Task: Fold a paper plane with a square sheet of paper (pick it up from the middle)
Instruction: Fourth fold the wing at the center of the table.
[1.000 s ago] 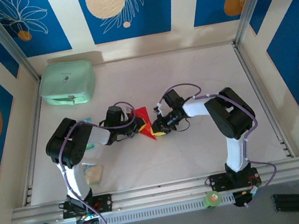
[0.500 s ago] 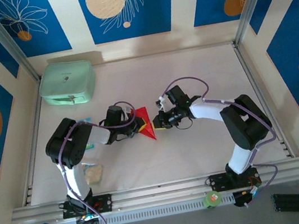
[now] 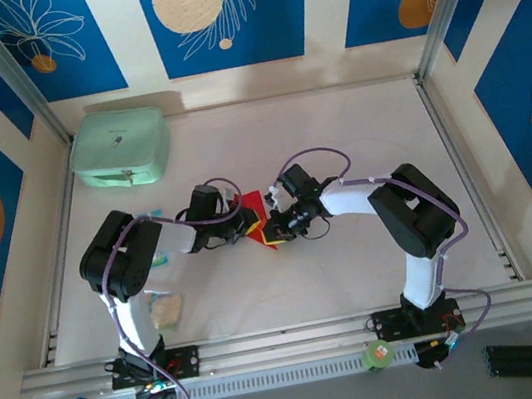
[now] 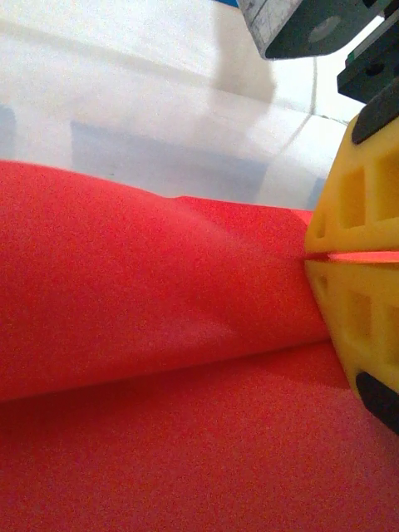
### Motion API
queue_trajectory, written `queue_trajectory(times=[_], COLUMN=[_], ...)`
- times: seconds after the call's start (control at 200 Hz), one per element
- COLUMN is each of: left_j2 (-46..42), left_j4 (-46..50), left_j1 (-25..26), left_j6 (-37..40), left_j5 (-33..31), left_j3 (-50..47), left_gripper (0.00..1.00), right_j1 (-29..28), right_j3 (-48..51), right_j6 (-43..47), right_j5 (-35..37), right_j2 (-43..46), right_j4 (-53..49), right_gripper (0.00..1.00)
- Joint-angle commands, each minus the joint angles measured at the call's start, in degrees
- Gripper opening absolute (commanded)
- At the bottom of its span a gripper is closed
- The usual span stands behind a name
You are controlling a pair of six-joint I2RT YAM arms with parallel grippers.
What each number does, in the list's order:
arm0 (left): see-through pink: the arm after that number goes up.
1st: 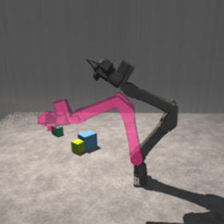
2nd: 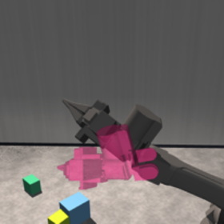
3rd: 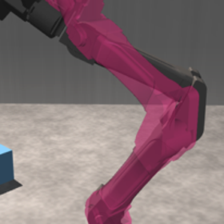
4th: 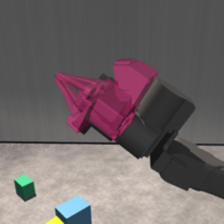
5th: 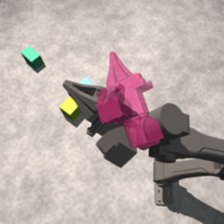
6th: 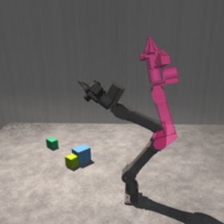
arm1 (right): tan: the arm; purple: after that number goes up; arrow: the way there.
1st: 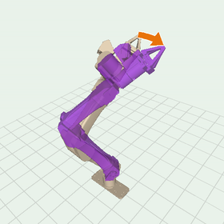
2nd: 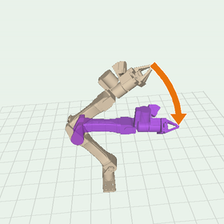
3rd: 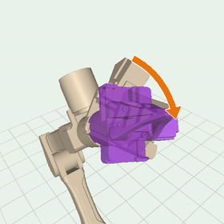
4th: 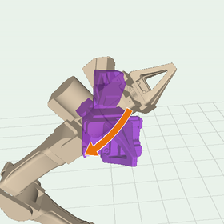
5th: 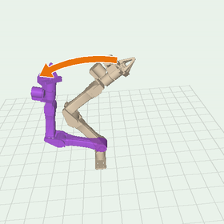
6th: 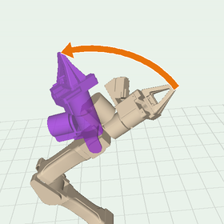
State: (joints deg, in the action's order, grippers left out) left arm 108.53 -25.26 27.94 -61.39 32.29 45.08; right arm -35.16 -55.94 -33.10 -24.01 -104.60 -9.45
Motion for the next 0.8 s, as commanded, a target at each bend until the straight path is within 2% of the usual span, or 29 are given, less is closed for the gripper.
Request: queue_trajectory(times=[0.0, 0.795], left_j2=[1.7, 4.1], left_j4=[11.9, 18.8], left_j1=[-0.1, 0.7], left_j6=[2.5, 4.3], left_j5=[-5.0, -5.9], left_j3=[-0.9, 1.7], left_gripper=[0.13, 0.18], right_j1=[-0.3, 0.0], right_j3=[-1.6, -0.3], right_j6=[-0.7, -1.8], right_j5=[0.2, 2.6], right_j2=[-0.7, -2.6], right_j4=[-0.1, -1.4], right_gripper=[0.11, 0.1])
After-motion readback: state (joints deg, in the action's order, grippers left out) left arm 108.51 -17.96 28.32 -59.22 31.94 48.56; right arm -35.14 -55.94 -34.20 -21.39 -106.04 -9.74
